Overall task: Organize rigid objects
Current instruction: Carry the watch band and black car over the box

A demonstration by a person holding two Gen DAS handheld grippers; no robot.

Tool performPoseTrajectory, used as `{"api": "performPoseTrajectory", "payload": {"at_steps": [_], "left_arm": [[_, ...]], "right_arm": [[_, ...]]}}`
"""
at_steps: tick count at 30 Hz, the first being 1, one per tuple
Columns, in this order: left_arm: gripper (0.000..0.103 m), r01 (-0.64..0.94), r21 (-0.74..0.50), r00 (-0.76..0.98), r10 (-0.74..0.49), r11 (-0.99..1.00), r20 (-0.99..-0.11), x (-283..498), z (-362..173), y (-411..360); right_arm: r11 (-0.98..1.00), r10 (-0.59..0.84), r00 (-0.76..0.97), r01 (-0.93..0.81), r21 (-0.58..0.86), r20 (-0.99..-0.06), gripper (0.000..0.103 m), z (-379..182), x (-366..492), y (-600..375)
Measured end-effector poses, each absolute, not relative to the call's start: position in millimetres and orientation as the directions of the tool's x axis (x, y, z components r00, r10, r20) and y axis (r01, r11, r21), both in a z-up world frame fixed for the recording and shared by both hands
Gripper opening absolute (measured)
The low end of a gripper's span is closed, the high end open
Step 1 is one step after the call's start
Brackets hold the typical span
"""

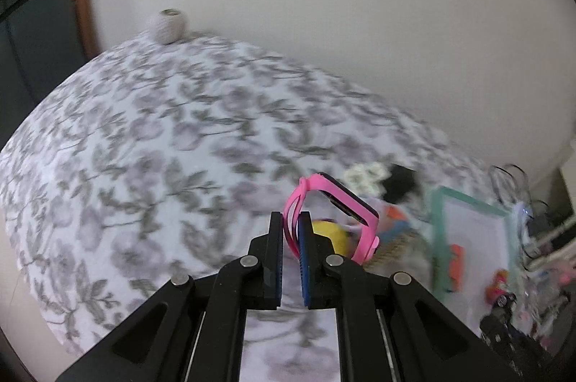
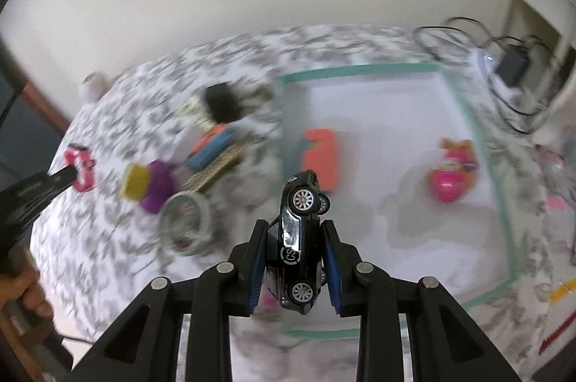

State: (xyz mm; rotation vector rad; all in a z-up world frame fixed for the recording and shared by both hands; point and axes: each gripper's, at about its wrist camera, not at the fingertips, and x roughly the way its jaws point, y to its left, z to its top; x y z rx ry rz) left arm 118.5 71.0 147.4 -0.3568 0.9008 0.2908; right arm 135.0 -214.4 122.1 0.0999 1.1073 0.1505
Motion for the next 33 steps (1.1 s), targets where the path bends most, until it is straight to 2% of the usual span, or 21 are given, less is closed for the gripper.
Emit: {"api": "performPoseTrajectory", "payload": {"at_steps": [17, 27, 33], "left_arm": [[0.008, -0.120, -0.229, 0.553, -0.126, 0.966, -0.823, 134.7, 135.2, -69.4], [0.008, 0.058, -0.161, 0.474, -0.170, 0.985, -0.864, 134.0, 107.5, -150.0], [0.008, 0.083, -0.154, 0.397, -0.174, 0.985, -0.901, 134.5, 80.2, -166.7]], "right_arm": [[0.971, -0.022, 0.461, 0.220, 0.090, -0.887, 0.031, 107.1, 135.3, -347.9], [0.967, -0.004, 0.424, 0.234, 0.105, -0.906, 0.031, 90.0, 138.9, -356.3], [0.970, 0.001, 0.364, 0.225, 0.089, -0.932, 0.031, 71.2, 142.5, -351.9]]}}
